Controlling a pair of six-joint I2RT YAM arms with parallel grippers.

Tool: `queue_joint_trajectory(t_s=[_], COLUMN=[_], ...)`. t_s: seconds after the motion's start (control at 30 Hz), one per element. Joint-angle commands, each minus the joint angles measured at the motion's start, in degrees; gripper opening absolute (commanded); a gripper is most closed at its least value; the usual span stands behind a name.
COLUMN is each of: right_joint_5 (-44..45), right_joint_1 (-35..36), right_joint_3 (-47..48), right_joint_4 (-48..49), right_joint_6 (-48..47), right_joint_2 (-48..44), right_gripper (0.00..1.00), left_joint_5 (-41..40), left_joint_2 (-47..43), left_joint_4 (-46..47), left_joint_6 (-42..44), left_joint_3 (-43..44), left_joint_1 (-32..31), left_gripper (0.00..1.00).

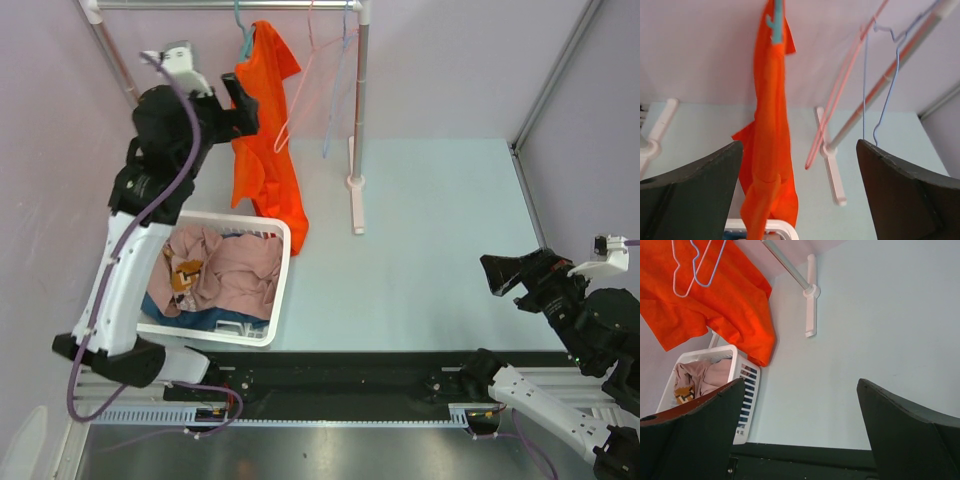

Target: Remove the t-shirt from the hanger

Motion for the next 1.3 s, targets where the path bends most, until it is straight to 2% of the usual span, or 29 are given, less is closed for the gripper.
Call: queue_joint_trajectory(t_s=[0.0, 0.13, 0.3, 0.37, 0.4, 0.47, 0.5, 0.6, 0.67, 1.0, 1.27], right_joint_5=[0.91, 0.82, 0.30, 0.29, 0.29, 0.21, 0.21, 0.47, 0.56, -0.50, -1.11], right_joint_1=[0.09, 0.09, 0.09, 0.09, 0.09, 0.09, 0.09, 0.18, 0.10, 0.18, 0.18], right_joint_3=[-0.29, -0.12, 0.32, 0.50, 0.67, 0.93, 1.02, 1.29, 1.20, -0.38, -0.56], right_joint_4=[1.59, 1.50, 1.06, 0.97, 0.80, 0.36, 0.18, -0.17, -0.17, 1.32, 2.11], right_joint_6=[-0.07, 0.02, 0.37, 0.63, 0.63, 0.81, 0.81, 0.90, 0.90, 1.07, 1.25], right_joint_2=[-0.73, -0.64, -0.82, -0.91, -1.00, -1.08, -1.17, -1.35, -1.35, -0.82, -0.29], right_gripper=[0.99, 0.99, 0.99, 0.99, 0.99, 0.99, 0.99, 0.99, 0.99, 0.99, 1.00], left_joint_5=[1.01, 7.33, 10.77, 12.00, 12.00, 12.18, 12.27, 12.35, 11.74, 4.97, 7.16], left_joint_2=[-3.32, 3.00, 13.90, 17.42, 18.21, 19.19, 19.01, 17.26, 15.42, 6.80, 5.21], left_joint_4=[11.17, 8.81, 2.12, 1.07, 0.80, 0.36, 0.62, 1.94, 2.73, 4.85, 3.88], left_joint_6=[-3.79, -7.23, -6.70, -6.35, -6.26, -6.35, -6.52, -7.14, -7.49, -6.53, -5.91], left_joint_3=[-5.72, -1.34, 11.66, 14.56, 15.10, 15.98, 15.98, 15.81, 16.42, 18.00, 15.99], left_joint_1=[4.84, 8.89, 9.95, 10.12, 10.12, 10.21, 10.21, 10.21, 10.21, 10.21, 10.21], left_gripper=[1.00, 0.97, 0.86, 0.73, 0.60, 0.42, 0.27, 0.08, 0.00, 0.00, 0.00])
